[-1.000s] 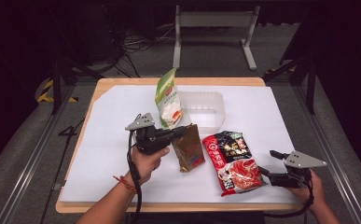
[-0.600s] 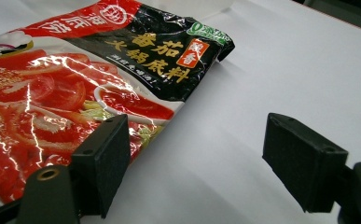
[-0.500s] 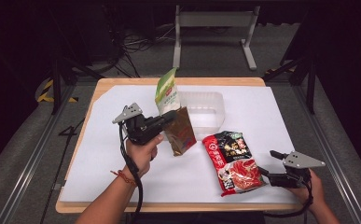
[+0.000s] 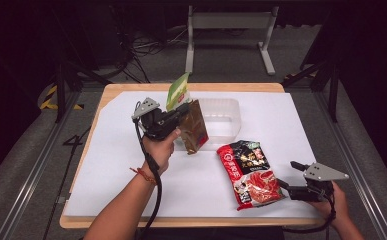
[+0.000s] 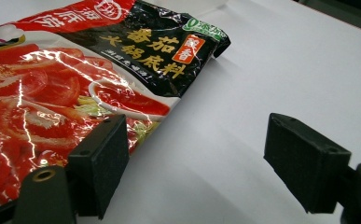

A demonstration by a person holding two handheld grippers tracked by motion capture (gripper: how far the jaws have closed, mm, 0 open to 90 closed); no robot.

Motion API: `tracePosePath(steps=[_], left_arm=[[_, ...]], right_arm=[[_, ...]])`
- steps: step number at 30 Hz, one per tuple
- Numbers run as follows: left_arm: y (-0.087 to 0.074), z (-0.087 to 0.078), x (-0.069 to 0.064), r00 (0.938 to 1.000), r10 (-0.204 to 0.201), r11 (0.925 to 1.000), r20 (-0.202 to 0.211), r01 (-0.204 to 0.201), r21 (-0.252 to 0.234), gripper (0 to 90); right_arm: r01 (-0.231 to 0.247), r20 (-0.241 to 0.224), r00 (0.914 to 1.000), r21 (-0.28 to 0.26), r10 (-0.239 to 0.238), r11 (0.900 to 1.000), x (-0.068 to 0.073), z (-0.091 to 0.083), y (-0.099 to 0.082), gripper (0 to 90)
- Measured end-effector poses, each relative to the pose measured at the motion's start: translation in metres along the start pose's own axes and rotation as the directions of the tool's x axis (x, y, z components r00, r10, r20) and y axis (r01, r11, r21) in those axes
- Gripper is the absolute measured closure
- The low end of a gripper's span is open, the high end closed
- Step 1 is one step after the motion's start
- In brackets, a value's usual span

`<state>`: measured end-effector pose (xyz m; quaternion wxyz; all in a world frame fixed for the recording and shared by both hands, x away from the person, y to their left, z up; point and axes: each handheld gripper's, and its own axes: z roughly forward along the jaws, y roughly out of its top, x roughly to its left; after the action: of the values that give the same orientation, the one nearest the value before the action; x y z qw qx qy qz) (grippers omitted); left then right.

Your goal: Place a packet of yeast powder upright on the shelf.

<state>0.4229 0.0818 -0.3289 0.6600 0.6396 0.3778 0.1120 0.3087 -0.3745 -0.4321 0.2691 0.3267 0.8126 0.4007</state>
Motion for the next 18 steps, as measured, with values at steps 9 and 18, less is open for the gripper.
tracePosePath(steps=[9, 18], left_arm=[[0.0059, 0.0021, 0.0015, 0.9991, 0.009, 0.9998, -0.042, -0.01, -0.02, 88.8], [0.0105, 0.0001, -0.0036, 0.9983, 0.031, 0.9993, -0.049, -0.032, -0.021, 88.8]], right_arm=[[0.006, 0.008, 1.0, 0.005, -0.006, 1.0, 0.0006, -0.0012, -0.0008, 21.8], [0.008, 0.009, 0.9999, 0.005, -0.008, 1.0, 0.001, -0.0015, -0.0007, 21.6]])
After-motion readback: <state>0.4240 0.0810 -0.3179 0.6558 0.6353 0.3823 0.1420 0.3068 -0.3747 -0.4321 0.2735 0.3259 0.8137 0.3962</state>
